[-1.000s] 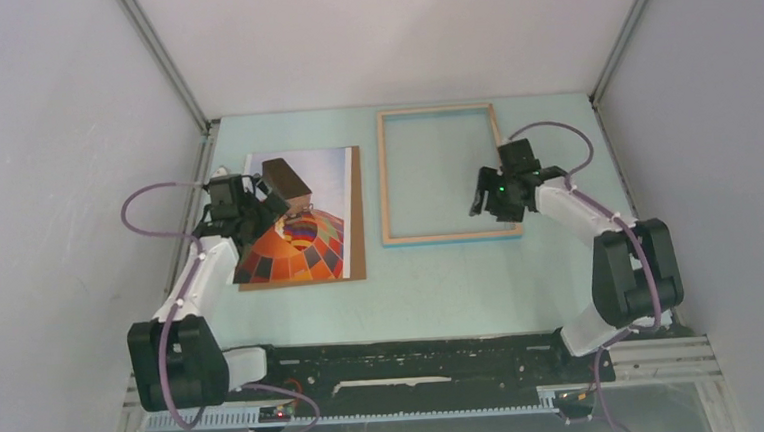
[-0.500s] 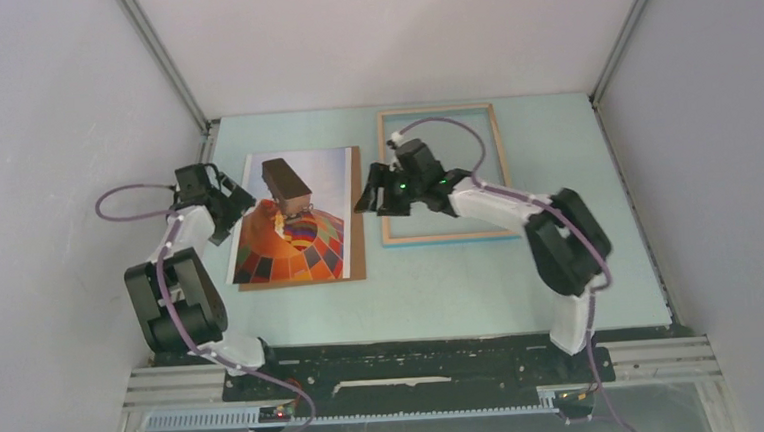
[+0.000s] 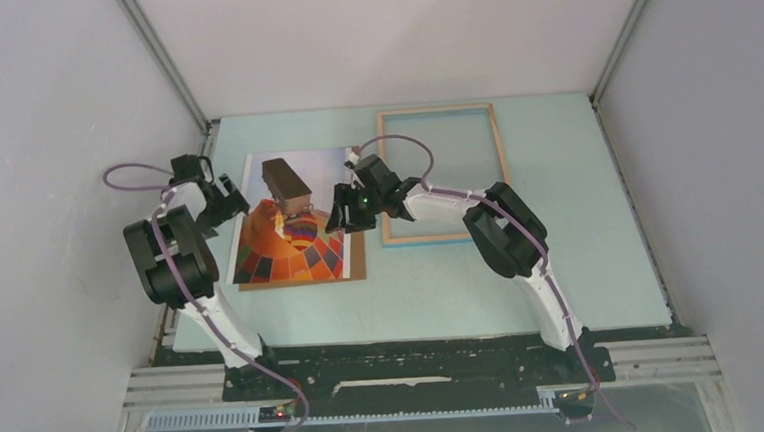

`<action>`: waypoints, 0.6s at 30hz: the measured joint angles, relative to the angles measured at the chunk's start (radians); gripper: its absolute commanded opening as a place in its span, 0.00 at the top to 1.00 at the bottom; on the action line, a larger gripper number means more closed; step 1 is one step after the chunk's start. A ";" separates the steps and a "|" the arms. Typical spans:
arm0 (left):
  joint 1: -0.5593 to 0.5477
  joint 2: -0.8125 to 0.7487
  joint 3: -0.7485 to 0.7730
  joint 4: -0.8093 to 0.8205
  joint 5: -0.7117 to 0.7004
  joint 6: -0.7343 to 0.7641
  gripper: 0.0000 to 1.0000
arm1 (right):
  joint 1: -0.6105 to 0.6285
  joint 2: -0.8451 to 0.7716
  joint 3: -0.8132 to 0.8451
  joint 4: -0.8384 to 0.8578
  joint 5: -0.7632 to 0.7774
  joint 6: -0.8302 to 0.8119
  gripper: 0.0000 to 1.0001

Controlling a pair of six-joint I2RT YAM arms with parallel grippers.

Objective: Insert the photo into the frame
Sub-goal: Pick up the photo at the center of the board.

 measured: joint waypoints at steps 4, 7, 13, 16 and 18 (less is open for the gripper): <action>0.023 0.021 0.013 -0.012 0.036 0.040 0.00 | -0.028 0.039 0.002 -0.006 -0.007 -0.014 0.34; 0.035 0.023 0.024 -0.022 0.056 0.058 0.00 | -0.042 0.042 0.001 0.003 -0.028 -0.014 0.34; 0.045 0.037 0.067 -0.053 0.126 0.082 0.07 | -0.045 0.047 0.001 0.011 -0.041 -0.013 0.35; 0.048 0.037 0.069 -0.072 0.159 0.085 0.06 | -0.045 0.049 0.001 0.018 -0.043 -0.013 0.35; 0.049 0.038 0.069 -0.082 0.176 0.085 0.09 | -0.047 0.050 0.001 0.021 -0.045 -0.013 0.36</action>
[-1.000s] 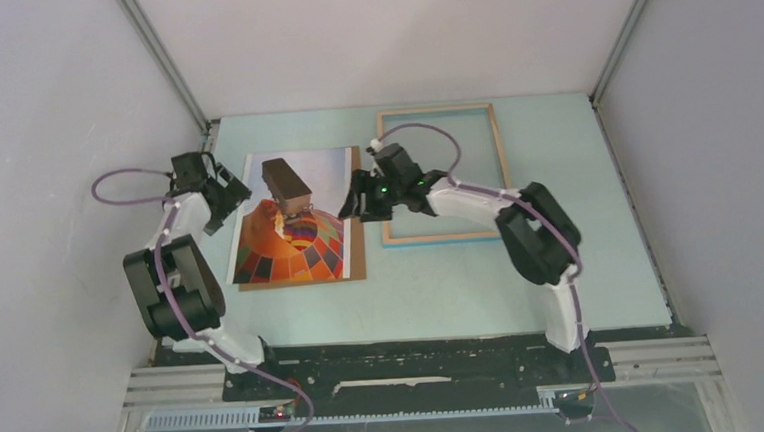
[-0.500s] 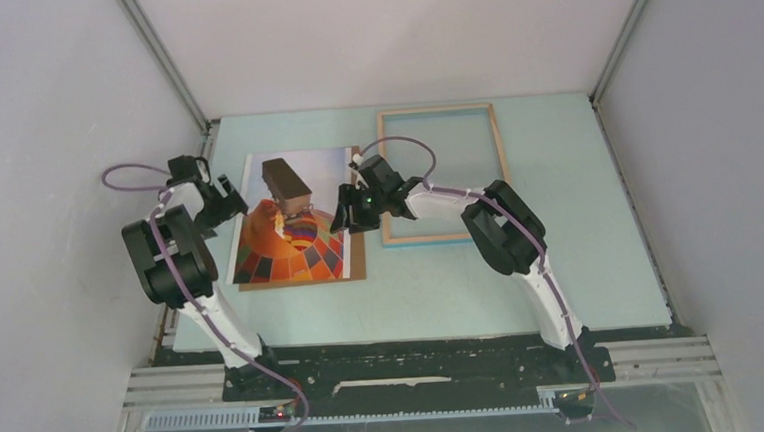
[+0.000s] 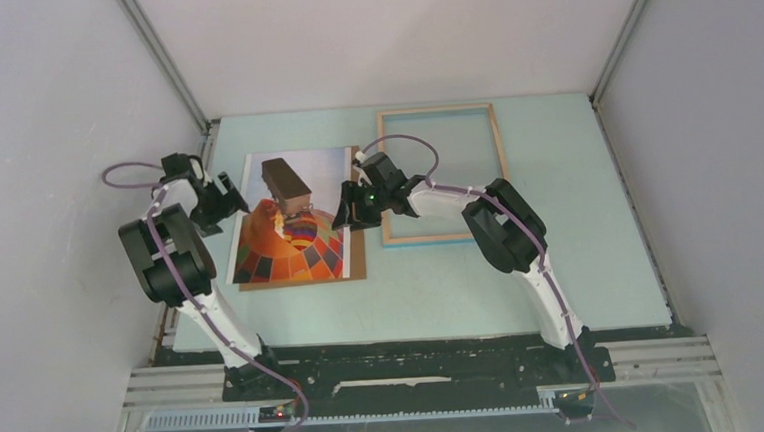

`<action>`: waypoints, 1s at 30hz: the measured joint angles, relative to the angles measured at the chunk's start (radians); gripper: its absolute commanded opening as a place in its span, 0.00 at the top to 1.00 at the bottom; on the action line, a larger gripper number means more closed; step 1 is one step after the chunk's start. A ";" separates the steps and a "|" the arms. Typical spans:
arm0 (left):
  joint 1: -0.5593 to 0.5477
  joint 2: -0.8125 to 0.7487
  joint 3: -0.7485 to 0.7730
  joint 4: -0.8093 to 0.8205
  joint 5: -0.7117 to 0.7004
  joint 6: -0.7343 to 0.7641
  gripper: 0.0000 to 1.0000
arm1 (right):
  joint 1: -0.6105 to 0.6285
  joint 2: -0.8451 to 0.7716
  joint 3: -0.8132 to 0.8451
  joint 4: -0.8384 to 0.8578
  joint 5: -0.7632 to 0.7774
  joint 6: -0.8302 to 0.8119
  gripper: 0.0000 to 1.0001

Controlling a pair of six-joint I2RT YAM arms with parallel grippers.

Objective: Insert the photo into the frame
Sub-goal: Pick up the photo at the center of the board.

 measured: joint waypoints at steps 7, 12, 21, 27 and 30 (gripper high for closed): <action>0.012 0.048 0.030 -0.045 0.087 -0.003 0.11 | 0.000 0.000 -0.001 0.004 0.000 0.000 0.35; 0.026 0.050 0.032 -0.049 0.152 -0.014 0.12 | 0.000 0.000 -0.001 0.004 0.000 0.000 0.36; 0.057 0.051 0.018 -0.027 0.258 -0.063 0.14 | 0.000 0.000 -0.001 0.003 0.000 0.000 0.36; 0.060 0.032 -0.008 0.010 0.269 -0.081 0.16 | 0.001 0.002 -0.001 0.003 -0.007 -0.002 0.36; 0.060 0.007 -0.021 0.018 0.270 -0.091 0.16 | 0.001 0.004 0.003 0.003 -0.008 -0.004 0.36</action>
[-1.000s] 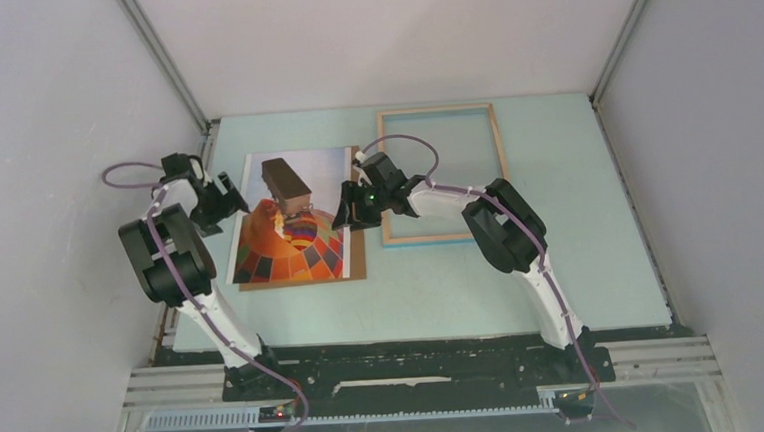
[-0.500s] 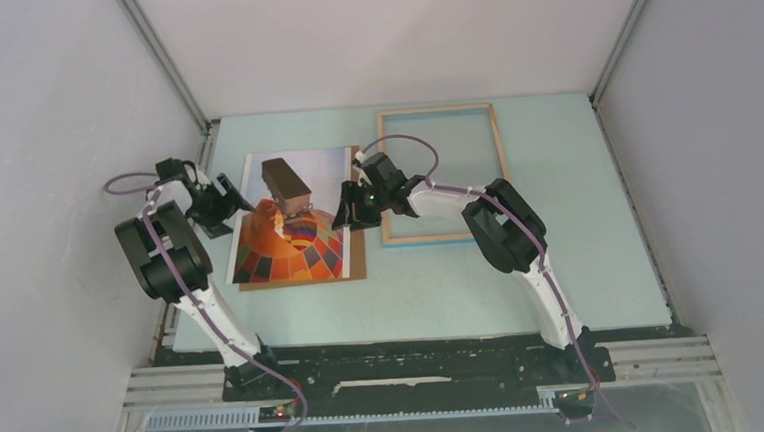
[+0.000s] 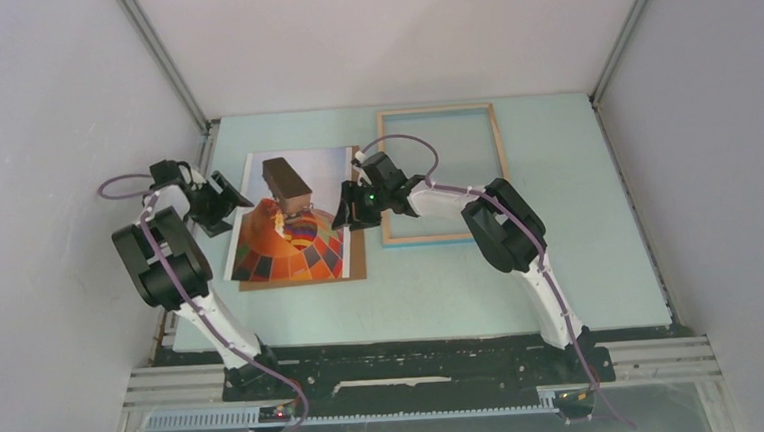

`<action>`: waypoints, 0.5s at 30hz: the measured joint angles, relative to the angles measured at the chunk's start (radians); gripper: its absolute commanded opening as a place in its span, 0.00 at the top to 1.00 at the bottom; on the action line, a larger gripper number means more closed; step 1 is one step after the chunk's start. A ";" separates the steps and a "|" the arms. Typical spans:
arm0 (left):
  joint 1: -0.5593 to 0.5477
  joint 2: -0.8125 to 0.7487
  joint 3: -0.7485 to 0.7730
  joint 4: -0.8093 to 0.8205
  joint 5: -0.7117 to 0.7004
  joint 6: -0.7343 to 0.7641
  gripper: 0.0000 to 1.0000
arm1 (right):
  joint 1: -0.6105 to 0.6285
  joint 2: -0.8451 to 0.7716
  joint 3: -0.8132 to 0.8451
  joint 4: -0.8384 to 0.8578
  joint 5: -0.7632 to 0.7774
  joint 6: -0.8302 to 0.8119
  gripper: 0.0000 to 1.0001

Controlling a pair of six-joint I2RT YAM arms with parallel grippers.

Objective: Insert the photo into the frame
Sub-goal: Pick up the photo at the center of the board.

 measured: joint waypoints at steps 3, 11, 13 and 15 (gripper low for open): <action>0.001 -0.032 -0.009 0.003 0.006 -0.011 0.16 | 0.001 0.004 0.004 0.001 -0.001 0.000 0.36; 0.006 -0.076 -0.033 0.011 0.056 -0.044 0.18 | 0.004 0.004 0.004 0.001 -0.002 -0.004 0.36; 0.008 -0.076 -0.037 0.012 0.072 -0.052 0.19 | 0.003 0.004 0.004 0.001 -0.002 -0.003 0.37; 0.011 -0.076 -0.042 0.016 0.088 -0.059 0.20 | 0.004 0.004 0.004 0.001 -0.002 -0.003 0.37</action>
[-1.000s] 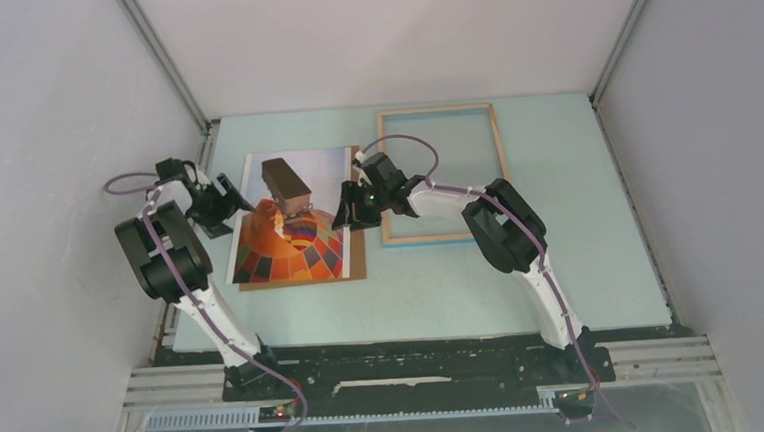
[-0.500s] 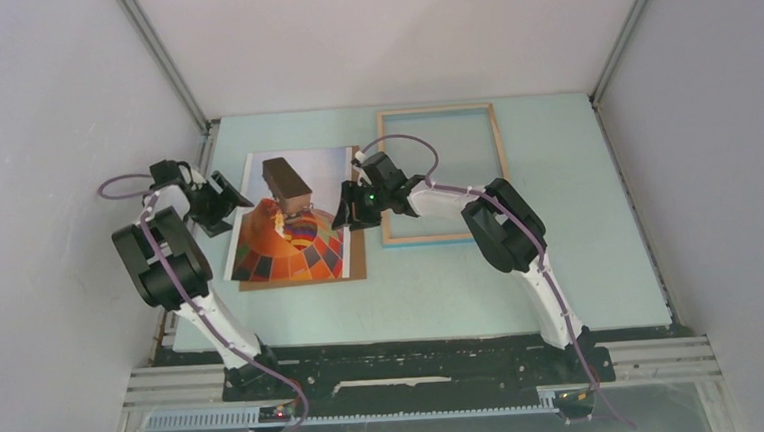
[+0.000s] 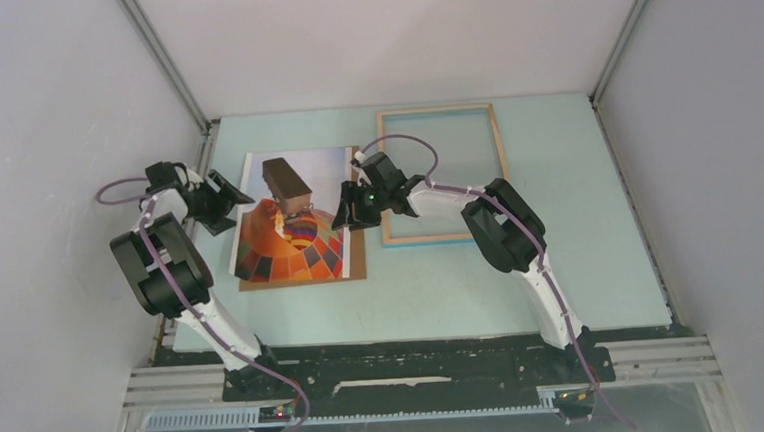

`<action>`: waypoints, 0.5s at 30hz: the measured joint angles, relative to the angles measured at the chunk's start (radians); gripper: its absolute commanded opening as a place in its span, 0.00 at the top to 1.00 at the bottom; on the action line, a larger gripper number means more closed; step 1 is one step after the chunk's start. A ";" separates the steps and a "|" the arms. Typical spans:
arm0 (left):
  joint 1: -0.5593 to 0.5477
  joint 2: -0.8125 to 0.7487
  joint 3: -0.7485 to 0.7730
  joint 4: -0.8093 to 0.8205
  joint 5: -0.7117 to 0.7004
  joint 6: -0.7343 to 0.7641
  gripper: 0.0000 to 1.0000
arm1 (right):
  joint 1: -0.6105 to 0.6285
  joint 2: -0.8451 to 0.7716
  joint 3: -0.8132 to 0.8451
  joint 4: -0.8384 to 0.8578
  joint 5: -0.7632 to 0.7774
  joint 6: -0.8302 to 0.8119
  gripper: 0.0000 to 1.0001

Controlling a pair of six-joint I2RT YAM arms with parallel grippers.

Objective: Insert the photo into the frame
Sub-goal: Pick up the photo at the center of the board.

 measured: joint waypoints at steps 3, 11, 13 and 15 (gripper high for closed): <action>0.002 0.000 -0.013 -0.002 0.007 -0.003 0.24 | 0.000 0.000 0.000 0.000 0.000 0.000 0.37; 0.002 0.000 -0.015 -0.028 -0.023 0.005 0.35 | 0.000 0.000 0.000 0.000 -0.001 -0.003 0.37; 0.002 0.000 -0.015 -0.031 -0.034 0.010 0.38 | 0.000 0.000 0.000 0.000 -0.001 -0.004 0.37; 0.002 0.000 -0.015 -0.034 -0.044 0.014 0.41 | 0.000 0.000 0.000 0.000 -0.001 -0.005 0.37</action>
